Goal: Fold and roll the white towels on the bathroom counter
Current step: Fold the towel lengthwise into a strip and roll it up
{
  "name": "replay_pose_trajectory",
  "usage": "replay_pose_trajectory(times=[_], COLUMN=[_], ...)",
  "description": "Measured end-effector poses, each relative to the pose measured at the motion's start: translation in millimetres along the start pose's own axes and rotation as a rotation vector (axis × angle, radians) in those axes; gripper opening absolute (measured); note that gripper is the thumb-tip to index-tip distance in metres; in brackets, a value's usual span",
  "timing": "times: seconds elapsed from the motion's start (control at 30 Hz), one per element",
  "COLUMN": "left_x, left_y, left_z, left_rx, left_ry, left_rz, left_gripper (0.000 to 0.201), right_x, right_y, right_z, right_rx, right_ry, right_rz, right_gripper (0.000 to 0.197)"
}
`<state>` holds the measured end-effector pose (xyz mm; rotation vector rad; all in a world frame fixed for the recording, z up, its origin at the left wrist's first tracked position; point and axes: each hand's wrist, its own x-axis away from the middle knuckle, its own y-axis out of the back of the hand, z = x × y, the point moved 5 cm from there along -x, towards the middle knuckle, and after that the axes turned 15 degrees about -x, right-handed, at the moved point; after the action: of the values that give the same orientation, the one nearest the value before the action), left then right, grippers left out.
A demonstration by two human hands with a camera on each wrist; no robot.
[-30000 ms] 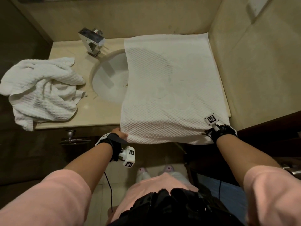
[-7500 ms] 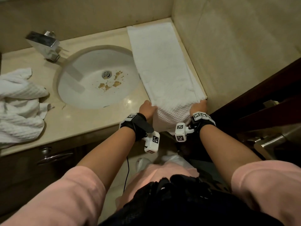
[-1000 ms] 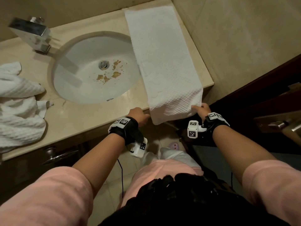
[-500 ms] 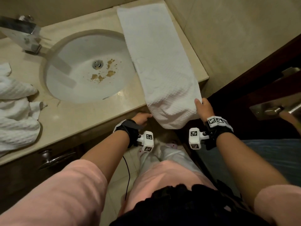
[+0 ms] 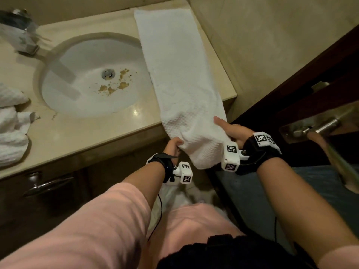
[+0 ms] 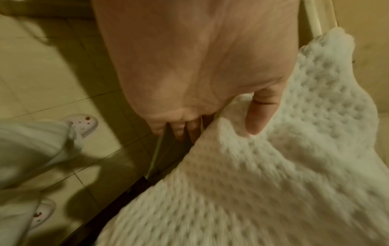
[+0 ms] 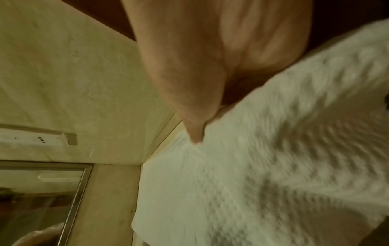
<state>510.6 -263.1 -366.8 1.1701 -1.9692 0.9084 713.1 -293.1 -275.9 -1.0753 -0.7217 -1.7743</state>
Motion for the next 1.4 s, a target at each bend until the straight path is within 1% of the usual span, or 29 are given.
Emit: replay_pose_trajectory(times=[0.03, 0.07, 0.17, 0.23, 0.27, 0.33, 0.37, 0.4, 0.47, 0.53, 0.57, 0.63, 0.67, 0.73, 0.8, 0.83, 0.87, 0.93, 0.97, 1.0, 1.03, 1.07, 1.1, 1.13, 1.2, 1.23, 1.33, 1.37, 1.4], left_x=[10, 17, 34, 43, 45, 55, 61, 67, 83, 94, 100, 110, 117, 128, 131, 131, 134, 148, 151, 153, 156, 156, 159, 160, 163, 165, 167, 167, 168], left_y=[-5, -9, -17, -20, -19, -16, -14, -12, -8, -4, -2, 0, 2, 3, 10, 11, 11, 4, 1, -1, -3, -5, -6, -10, -15, -20, -34, -36, -39], left_z=[-4, -4, -2, 7, 12, 21, 24, 26, 27, 28, 28, 26, 26, 27, 33, 38, 41, 39, 40, 40, 40, 40, 38, 39, 38, 38, 38, 40, 40], left_rx=[0.039, 0.056, 0.089, 0.062, 0.052, 0.025, 0.004, 0.001, 0.0, -0.004, -0.014, -0.017, -0.022, -0.009, -0.01, -0.024, -0.043, -0.048, -0.038, -0.044, -0.066, -0.071, -0.055, -0.002, 0.085, 0.105, 0.153, 0.149, 0.162], left_ry=[-0.018, -0.037, -0.06, -0.067, -0.071, -0.079, -0.095, -0.112, -0.104, -0.09, -0.091, -0.075, -0.067, -0.042, -0.002, 0.006, 0.023, 0.011, -0.001, -0.024, -0.027, -0.036, -0.041, -0.046, -0.071, -0.086, -0.125, -0.128, -0.135], left_rz=[-0.014, -0.028, -0.029, -0.022, -0.014, 0.0, -0.008, -0.023, -0.035, -0.022, -0.003, 0.027, 0.018, 0.026, 0.041, 0.031, 0.017, -0.022, -0.017, -0.03, -0.047, -0.072, -0.08, -0.07, -0.073, -0.059, -0.095, -0.117, -0.134], left_gripper=[0.028, 0.023, 0.018, 0.019, 0.024, 0.041, 0.046, 0.05, 0.053, 0.04, 0.032, 0.029, 0.03, 0.038, 0.065, 0.076, 0.076, 0.045, 0.037, 0.04, 0.048, 0.055, 0.057, 0.052, 0.034, 0.028, 0.009, 0.007, 0.011], right_x=[-1, -2, 4, 11, 8, 12, 17, 19, 27, 30, 36, 37, 38, 44, 50, 53, 55, 61, 63, 66, 67, 70, 70, 70, 69, 68, 63, 62, 64], right_y=[0, 2, 7, 11, 14, 17, 17, 16, 13, 14, 16, 22, 23, 23, 22, 23, 23, 25, 26, 27, 29, 31, 33, 36, 42, 45, 56, 59, 60], right_z=[-4, -8, -10, -12, -12, -15, -16, -18, -18, -19, -18, -16, -16, -16, -20, -25, -31, -46, -54, -61, -68, -72, -77, -81, -87, -89, -90, -92, -95], right_rx=[0.054, 0.067, -0.017, -0.066, -0.123, -0.207, -0.225, -0.229, -0.196, -0.13, -0.053, 0.108, 0.151, 0.167, 0.141, 0.115, 0.062, -0.062, -0.099, -0.129, -0.147, -0.183, -0.211, -0.234, -0.243, -0.234, -0.276, -0.314, -0.362], right_ry=[-0.051, -0.081, -0.084, -0.049, -0.02, 0.046, 0.068, 0.08, 0.085, 0.09, 0.108, 0.17, 0.199, 0.225, 0.155, 0.109, 0.055, -0.039, -0.076, -0.099, -0.099, -0.09, -0.076, -0.047, 0.018, 0.073, 0.241, 0.286, 0.317], right_rz=[0.06, 0.104, 0.118, 0.09, 0.076, 0.048, 0.034, 0.05, 0.065, 0.039, 0.007, -0.031, -0.013, 0.032, 0.089, 0.125, 0.18, 0.283, 0.319, 0.347, 0.35, 0.337, 0.303, 0.263, 0.191, 0.159, 0.063, 0.046, 0.048], right_gripper=[0.091, 0.089, 0.058, 0.053, 0.052, 0.048, 0.046, 0.045, 0.043, 0.04, 0.038, 0.043, 0.045, 0.047, 0.049, 0.046, 0.04, 0.035, 0.037, 0.039, 0.04, 0.04, 0.039, 0.039, 0.036, 0.034, 0.03, 0.027, 0.025])
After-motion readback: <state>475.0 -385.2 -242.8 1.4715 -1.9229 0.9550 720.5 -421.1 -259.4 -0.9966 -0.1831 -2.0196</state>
